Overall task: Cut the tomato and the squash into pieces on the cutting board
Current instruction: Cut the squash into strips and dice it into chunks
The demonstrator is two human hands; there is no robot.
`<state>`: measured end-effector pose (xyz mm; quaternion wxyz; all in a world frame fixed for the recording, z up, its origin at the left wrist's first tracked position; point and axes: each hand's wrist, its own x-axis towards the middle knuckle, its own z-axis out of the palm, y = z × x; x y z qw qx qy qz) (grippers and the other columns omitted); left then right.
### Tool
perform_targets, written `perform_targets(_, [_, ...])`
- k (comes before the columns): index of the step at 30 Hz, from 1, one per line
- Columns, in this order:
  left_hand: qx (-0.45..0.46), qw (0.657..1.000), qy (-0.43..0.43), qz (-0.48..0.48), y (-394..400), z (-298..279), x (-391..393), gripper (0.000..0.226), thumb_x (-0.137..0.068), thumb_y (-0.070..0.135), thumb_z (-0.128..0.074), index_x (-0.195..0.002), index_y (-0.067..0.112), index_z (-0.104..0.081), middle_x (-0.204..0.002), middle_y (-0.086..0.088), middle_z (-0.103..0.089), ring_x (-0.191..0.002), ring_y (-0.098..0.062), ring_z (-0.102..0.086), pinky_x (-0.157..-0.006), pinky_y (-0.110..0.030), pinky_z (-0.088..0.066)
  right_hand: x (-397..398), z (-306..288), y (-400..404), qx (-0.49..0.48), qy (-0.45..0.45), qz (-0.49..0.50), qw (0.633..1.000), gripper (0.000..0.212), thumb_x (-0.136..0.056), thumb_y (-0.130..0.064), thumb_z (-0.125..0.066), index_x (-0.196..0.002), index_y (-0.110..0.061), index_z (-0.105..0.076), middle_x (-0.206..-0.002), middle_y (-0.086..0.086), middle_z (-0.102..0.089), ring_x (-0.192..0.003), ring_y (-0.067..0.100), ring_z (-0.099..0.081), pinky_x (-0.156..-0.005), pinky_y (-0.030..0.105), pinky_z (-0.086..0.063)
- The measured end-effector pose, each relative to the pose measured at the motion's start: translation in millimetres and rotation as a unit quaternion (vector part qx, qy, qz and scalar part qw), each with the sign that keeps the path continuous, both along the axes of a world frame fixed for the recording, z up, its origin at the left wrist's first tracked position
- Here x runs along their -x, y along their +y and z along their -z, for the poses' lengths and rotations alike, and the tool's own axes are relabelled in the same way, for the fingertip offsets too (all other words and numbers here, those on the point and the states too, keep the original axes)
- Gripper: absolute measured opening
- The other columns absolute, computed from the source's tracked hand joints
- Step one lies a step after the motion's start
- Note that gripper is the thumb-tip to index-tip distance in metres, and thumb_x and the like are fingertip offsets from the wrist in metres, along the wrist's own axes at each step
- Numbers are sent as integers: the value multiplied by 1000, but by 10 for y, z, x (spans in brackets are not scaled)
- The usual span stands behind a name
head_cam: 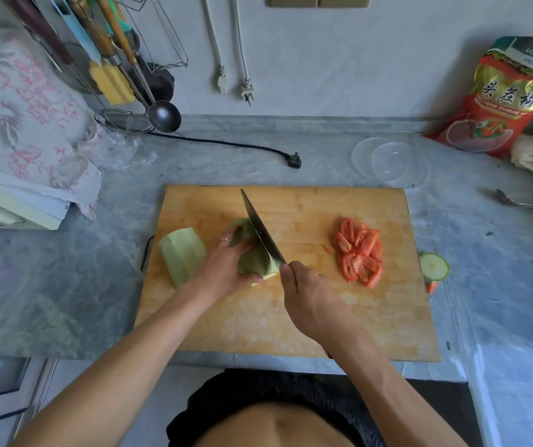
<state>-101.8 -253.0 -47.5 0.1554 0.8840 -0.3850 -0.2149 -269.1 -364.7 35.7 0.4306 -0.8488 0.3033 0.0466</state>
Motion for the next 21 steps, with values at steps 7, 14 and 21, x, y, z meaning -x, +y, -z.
perform_targets(7, [46, 998, 20, -28, 21, 59, 5, 90, -67, 45, -84, -145, 42, -41, -162, 2, -18, -145, -26, -29, -109, -42, -41, -111, 12, -62, -26, 12, 3, 1000, 41, -106, -41, -30, -82, -13, -47, -62, 6, -51, -53, 23, -43, -49, 35, -31])
perform_targets(14, [52, 997, 27, -43, 34, 73, 23, 91, -67, 50, -81, -147, 40, -39, -161, 8, -16, -145, -22, -28, -106, -44, -44, -131, -32, -59, -14, 7, -16, 1000, 40, -106, -41, -29, -77, -16, -43, -59, 5, -49, -49, 22, -42, -46, 33, -30])
perform_targets(21, [69, 996, 33, -44, 33, 84, 26, 90, -67, 43, -84, -146, 40, -41, -161, 6, -18, -144, -22, -30, -109, -43, -41, -102, -30, -8, 7, -2, -23, 1000, 37, -106, -38, -30, -76, -20, -40, -57, 6, -49, -47, 23, -43, -42, 30, -28])
